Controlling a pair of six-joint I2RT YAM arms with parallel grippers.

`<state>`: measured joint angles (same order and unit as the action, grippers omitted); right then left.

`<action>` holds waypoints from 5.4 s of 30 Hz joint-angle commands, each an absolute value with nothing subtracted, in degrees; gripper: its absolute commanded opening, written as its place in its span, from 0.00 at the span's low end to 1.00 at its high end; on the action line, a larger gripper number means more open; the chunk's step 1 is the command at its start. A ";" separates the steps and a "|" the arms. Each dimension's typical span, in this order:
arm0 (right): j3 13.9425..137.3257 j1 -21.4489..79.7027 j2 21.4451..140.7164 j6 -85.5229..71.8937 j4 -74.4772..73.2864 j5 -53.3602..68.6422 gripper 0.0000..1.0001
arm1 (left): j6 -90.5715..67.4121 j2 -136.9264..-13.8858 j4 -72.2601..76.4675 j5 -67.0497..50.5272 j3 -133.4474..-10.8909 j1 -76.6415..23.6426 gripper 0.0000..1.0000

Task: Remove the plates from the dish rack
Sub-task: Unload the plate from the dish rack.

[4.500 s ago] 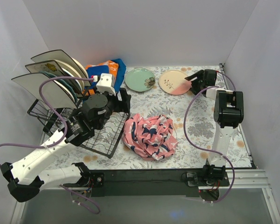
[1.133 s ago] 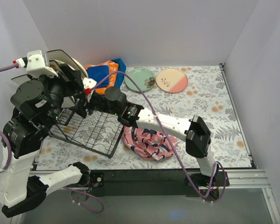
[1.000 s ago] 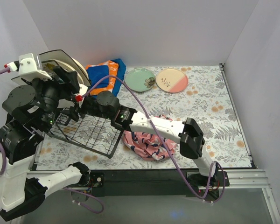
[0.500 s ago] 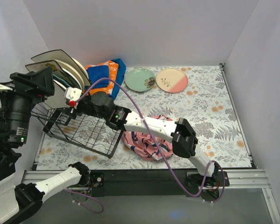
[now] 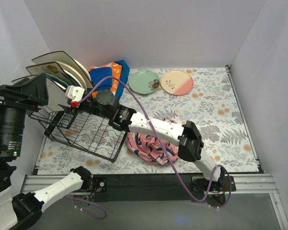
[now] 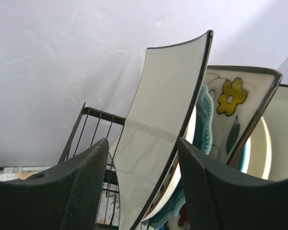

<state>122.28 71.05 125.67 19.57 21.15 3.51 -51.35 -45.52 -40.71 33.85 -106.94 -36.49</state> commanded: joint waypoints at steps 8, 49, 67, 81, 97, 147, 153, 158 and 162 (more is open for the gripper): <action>124.02 69.87 124.36 20.04 23.99 1.32 0.63 | -51.06 -45.26 -40.69 32.87 -105.73 -36.30 0.66; 124.36 72.25 129.37 20.74 24.17 0.26 0.47 | -51.33 -44.91 -39.02 38.14 -100.99 -36.30 0.66; 131.39 72.16 135.88 25.66 24.52 -1.76 0.47 | -51.50 -46.14 -39.11 38.41 -100.99 -36.30 0.66; 132.98 72.16 137.11 26.80 26.63 1.67 0.27 | -51.68 -47.11 -39.11 38.23 -101.60 -36.30 0.66; 130.08 72.33 133.95 30.32 30.49 0.44 0.01 | -51.15 -46.76 -39.64 39.55 -102.48 -36.30 0.66; 125.25 70.31 124.89 17.93 45.00 -0.53 0.01 | -50.01 -47.02 -41.13 41.22 -104.76 -36.30 0.66; 124.10 69.79 123.58 16.26 46.14 -0.97 0.01 | -50.19 -46.85 -41.05 41.22 -104.41 -36.30 0.66; 123.93 69.79 123.05 16.08 46.76 -0.88 0.01 | -50.10 -46.76 -40.87 41.48 -104.41 -36.30 0.66; 124.54 69.79 122.96 15.38 46.93 -0.62 0.01 | -49.84 -46.84 -40.78 41.57 -104.24 -36.30 0.66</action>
<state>121.95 70.17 131.59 16.56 31.38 -1.32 -50.76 -46.44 -40.34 41.15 -104.01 -36.49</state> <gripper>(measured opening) 0.146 0.662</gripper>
